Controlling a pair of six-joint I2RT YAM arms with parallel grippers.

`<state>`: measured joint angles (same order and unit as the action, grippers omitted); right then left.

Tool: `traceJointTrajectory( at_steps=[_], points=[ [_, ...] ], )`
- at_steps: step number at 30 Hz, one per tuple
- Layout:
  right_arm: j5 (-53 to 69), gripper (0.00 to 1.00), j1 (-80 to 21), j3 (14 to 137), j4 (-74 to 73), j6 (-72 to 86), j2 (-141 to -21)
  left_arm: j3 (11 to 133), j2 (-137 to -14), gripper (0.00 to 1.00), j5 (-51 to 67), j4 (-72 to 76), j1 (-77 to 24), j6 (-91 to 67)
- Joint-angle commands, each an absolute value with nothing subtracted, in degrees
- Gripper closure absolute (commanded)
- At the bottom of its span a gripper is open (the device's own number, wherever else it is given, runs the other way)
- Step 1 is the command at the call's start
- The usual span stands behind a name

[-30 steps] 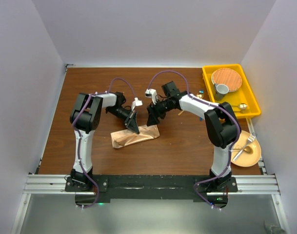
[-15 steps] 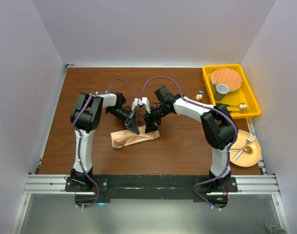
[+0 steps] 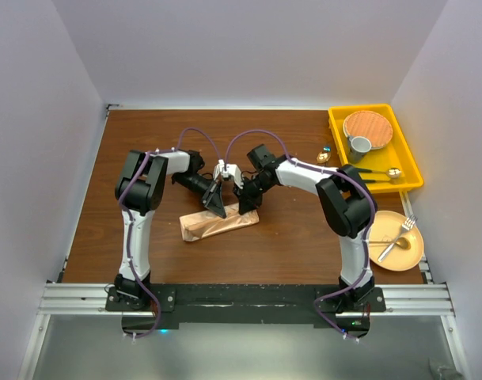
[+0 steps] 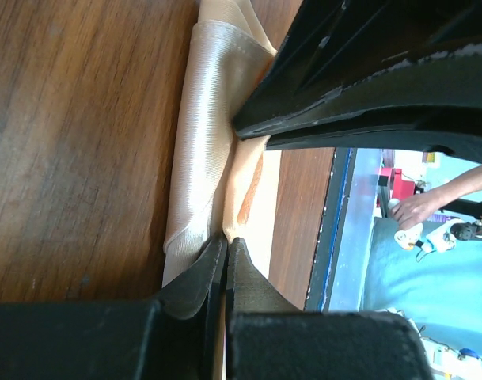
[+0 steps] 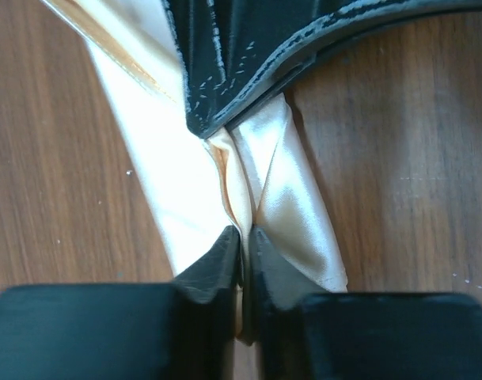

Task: Fold the napkin into a case and place the utensils inside
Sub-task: Fold the 2/3-rectangle-folded napkin into the folded napkin.

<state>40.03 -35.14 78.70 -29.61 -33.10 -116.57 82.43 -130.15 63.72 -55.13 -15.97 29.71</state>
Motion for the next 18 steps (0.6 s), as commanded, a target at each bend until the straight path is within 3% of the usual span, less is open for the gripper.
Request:
traceJointTrajectory(
  at_steps=[1, 7, 10, 18],
  points=[
    [36.0, 1.0, -35.6, 82.2, -29.9, -30.9, -117.7, 82.7, -132.8, 1.0, 54.2, -52.0, -15.1, 33.7],
    [34.2, 1.0, -35.7, 81.5, -32.1, -29.7, -118.0, 83.3, -131.1, 0.69, 60.0, -54.5, -12.9, 34.0],
    [33.9, 1.0, -35.7, 81.0, -33.0, -29.9, -117.5, 83.4, -128.2, 0.63, 63.3, -53.0, -9.9, 31.3],
    [33.7, 1.0, -35.9, 80.2, -33.7, -29.8, -117.0, 81.6, -118.2, 0.58, 68.3, -49.1, 0.1, 26.1]
  ],
)
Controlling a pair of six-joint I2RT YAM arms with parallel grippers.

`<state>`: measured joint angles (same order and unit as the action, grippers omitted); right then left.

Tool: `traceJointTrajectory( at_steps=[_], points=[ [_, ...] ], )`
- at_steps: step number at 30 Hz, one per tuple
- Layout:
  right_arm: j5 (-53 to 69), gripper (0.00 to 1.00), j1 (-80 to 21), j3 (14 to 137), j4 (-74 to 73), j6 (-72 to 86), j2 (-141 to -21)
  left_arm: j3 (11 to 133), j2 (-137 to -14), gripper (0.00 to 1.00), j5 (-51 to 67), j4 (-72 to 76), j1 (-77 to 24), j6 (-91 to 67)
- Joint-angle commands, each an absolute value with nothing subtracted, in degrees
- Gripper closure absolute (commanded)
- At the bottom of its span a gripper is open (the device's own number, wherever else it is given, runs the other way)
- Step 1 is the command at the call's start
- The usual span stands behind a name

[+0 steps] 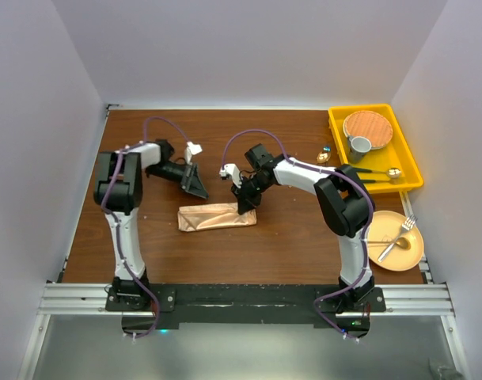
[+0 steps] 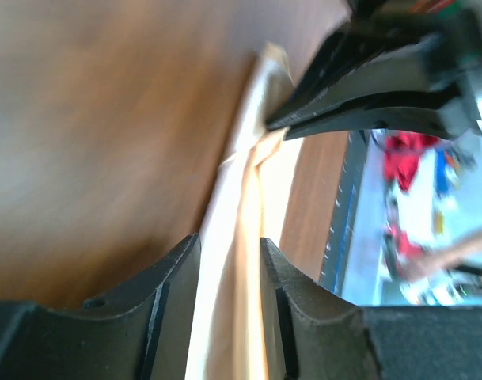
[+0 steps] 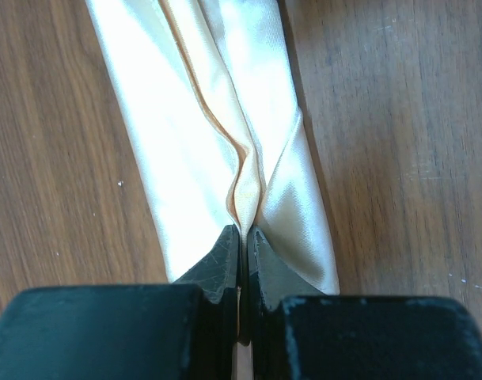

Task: Fold the napkin into a case and place the utensils inside
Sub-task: Fold the 2/3-rectangle-folded napkin into the folded napkin.

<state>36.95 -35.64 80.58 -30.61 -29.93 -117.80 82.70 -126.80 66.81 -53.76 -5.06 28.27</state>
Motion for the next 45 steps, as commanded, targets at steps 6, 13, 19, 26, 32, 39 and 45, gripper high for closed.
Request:
traceJointTrajectory(
  at_steps=[6, 13, 19, 26, 32, 39, 45],
  points=[
    [34.7, 1.0, -35.9, 81.8, -35.8, -28.1, -118.6, 74.2, -103.4, 0.52, 60.3, -42.7, 6.6, 30.9],
    [37.1, 1.0, -35.8, 84.5, -37.7, -25.4, -120.9, 58.3, -85.6, 0.44, 50.7, -35.7, 1.0, 46.9],
    [38.1, 1.0, -35.7, 85.3, -38.8, -24.9, -121.7, 52.0, -81.6, 0.43, 46.2, -31.3, -8.0, 50.3],
    [39.5, 1.0, -35.6, 85.1, -39.8, -23.1, -122.1, 47.3, -81.0, 0.43, 40.8, -22.7, -16.0, 51.2],
    [40.2, 1.0, -35.6, 84.6, -39.3, -21.6, -122.0, 46.3, -83.7, 0.48, 38.4, -19.4, -20.7, 51.2],
    [39.9, 1.0, -35.5, 83.1, -39.2, -21.4, -121.2, 47.5, -87.4, 0.6, 38.2, -21.0, -23.0, 52.1],
    [40.2, 1.0, -35.6, 82.3, -39.1, -21.9, -120.4, 47.1, -88.8, 0.64, 37.4, -21.4, -23.7, 52.8]
  ],
)
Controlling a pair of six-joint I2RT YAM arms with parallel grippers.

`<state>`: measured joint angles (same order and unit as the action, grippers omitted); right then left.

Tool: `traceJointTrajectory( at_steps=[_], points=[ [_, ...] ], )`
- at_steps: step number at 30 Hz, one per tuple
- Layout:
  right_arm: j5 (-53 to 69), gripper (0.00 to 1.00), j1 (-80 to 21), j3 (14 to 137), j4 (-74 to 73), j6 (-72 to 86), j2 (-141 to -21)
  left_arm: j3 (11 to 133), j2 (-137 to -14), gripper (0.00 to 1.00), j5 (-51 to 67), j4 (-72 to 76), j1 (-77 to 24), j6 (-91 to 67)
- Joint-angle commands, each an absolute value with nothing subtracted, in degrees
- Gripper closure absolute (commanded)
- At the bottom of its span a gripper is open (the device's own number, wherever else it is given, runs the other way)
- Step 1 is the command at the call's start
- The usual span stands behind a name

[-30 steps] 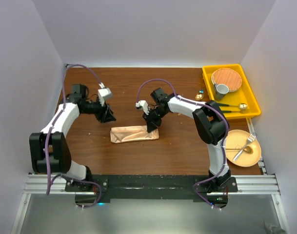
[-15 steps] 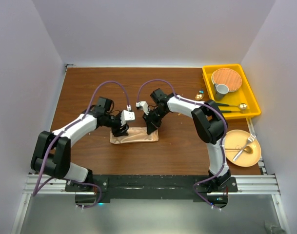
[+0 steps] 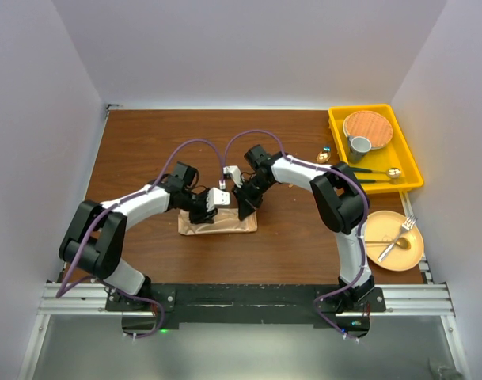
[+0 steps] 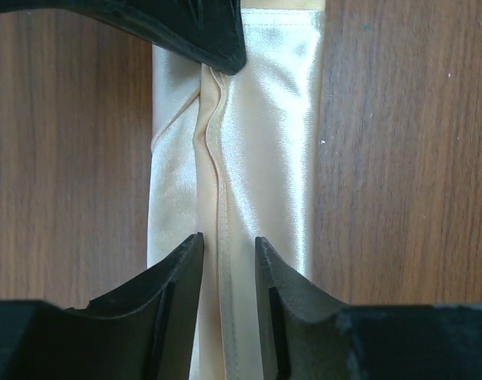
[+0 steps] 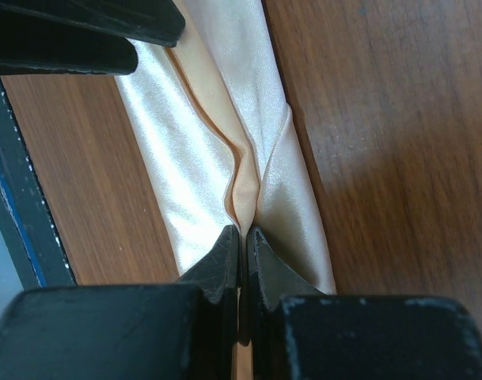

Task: Fold the napkin into a case and place the utensils inside
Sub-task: Fold the 2/3-rectangle-folded napkin into the folded napkin.

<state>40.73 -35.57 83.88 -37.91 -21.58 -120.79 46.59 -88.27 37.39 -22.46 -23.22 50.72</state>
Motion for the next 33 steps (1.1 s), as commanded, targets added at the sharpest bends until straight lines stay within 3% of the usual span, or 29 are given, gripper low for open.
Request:
traceJointTrajectory(
  at_steps=[1, 12, 15, 16, 20, 22, 25, 28, 30, 33],
  points=[
    [40.2, 1.0, -35.5, 82.2, -38.9, -22.1, -120.3, 47.1, -88.9, 0.64, 37.4, -21.3, -23.7, 52.8],
    [40.0, 1.0, -35.5, 80.6, -38.8, -22.4, -119.1, 49.4, -92.5, 0.6, 37.3, -23.9, -24.0, 51.7],
    [40.1, 1.0, -35.6, 80.1, -38.8, -22.5, -118.7, 49.8, -92.5, 0.74, 38.2, -24.6, -24.0, 51.9],
    [40.1, 1.0, -35.5, 80.0, -38.8, -22.6, -118.6, 50.0, -92.3, 0.84, 38.5, -25.0, -24.0, 51.9],
    [40.4, 1.0, -35.6, 79.5, -39.0, -22.2, -117.6, 49.7, -90.8, 0.94, 39.9, -25.5, -24.2, 52.6],
    [40.6, 1.0, -35.6, 79.2, -38.8, -21.9, -117.2, 49.6, -90.4, 0.93, 40.0, -26.3, -24.4, 52.8],
    [40.5, 1.0, -35.7, 78.3, -38.4, -21.5, -116.6, 49.8, -90.6, 0.8, 40.1, -27.2, -24.6, 52.7],
    [40.5, 1.0, -35.7, 77.5, -38.1, -21.4, -116.2, 50.4, -91.1, 0.75, 40.1, -27.0, -24.6, 51.4],
    [40.5, 1.0, -35.7, 77.1, -37.7, -21.4, -115.9, 51.3, -92.0, 0.77, 40.3, -27.2, -24.6, 50.3],
    [40.4, 1.0, -35.6, 77.0, -37.5, -21.2, -115.8, 52.3, -93.0, 0.89, 40.6, -27.7, -24.6, 49.3]
  ],
)
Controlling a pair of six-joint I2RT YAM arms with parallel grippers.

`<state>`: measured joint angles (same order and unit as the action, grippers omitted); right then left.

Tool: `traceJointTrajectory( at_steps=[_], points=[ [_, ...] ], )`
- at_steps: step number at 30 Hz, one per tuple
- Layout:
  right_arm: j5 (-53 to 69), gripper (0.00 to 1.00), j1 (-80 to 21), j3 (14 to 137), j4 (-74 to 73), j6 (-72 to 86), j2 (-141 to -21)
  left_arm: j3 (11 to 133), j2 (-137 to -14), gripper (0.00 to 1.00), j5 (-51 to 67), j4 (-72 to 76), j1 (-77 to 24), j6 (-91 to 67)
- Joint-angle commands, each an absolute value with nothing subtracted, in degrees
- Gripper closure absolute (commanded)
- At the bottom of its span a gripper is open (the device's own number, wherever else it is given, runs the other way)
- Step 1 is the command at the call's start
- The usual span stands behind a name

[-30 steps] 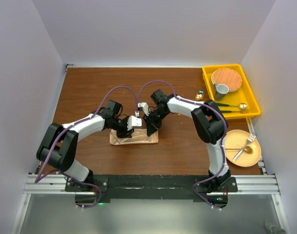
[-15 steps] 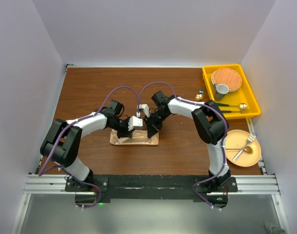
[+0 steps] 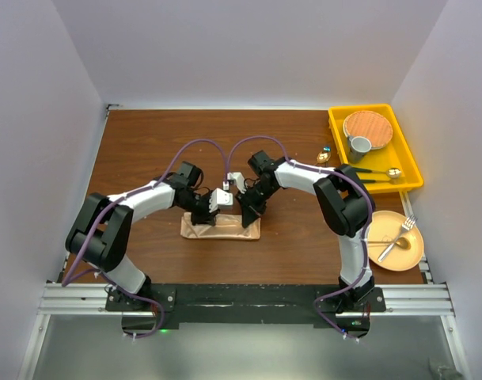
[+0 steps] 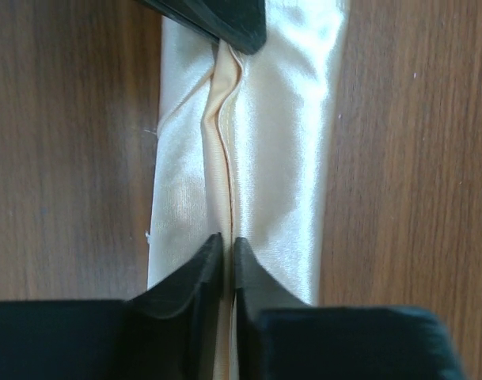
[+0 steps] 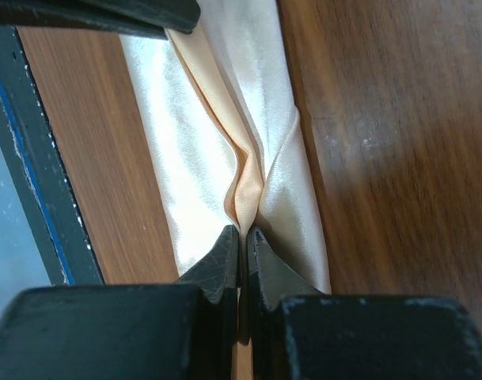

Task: Fold the napkin into a case and place the utensils inside
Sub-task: Fold the 2/3-rectangle-folded napkin into the folded napkin.

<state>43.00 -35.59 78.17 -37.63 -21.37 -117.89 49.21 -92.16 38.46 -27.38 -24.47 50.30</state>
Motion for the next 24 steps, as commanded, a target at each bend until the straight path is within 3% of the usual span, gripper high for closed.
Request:
traceJointTrajectory(
  at_steps=[1, 3, 6, 17, 21, 24],
  points=[
    [40.4, 1.0, -35.7, 77.0, -37.6, -21.3, -115.8, 52.5, -93.1, 0.93, 40.7, -27.9, -24.6, 49.5],
    [40.7, 1.0, -35.7, 76.9, -37.7, -21.2, -115.8, 52.2, -93.0, 1.0, 41.2, -27.7, -24.6, 49.7],
    [42.4, 1.0, -35.6, 77.4, -38.8, -20.7, -115.3, 51.1, -92.5, 1.0, 41.5, -28.1, -24.6, 51.8],
    [52.3, 0.66, -35.0, 86.5, -42.8, -12.4, -113.6, 48.7, -91.7, 1.0, 40.3, -29.1, -24.6, 56.6],
    [51.7, 0.65, -34.4, 88.1, -41.0, -9.5, -115.5, 48.4, -91.8, 1.0, 40.2, -29.4, -24.6, 57.2],
    [51.1, 0.71, -34.5, 88.3, -38.2, -6.7, -116.8, 48.4, -91.8, 1.0, 40.0, -29.3, -24.6, 57.1]
  ],
)
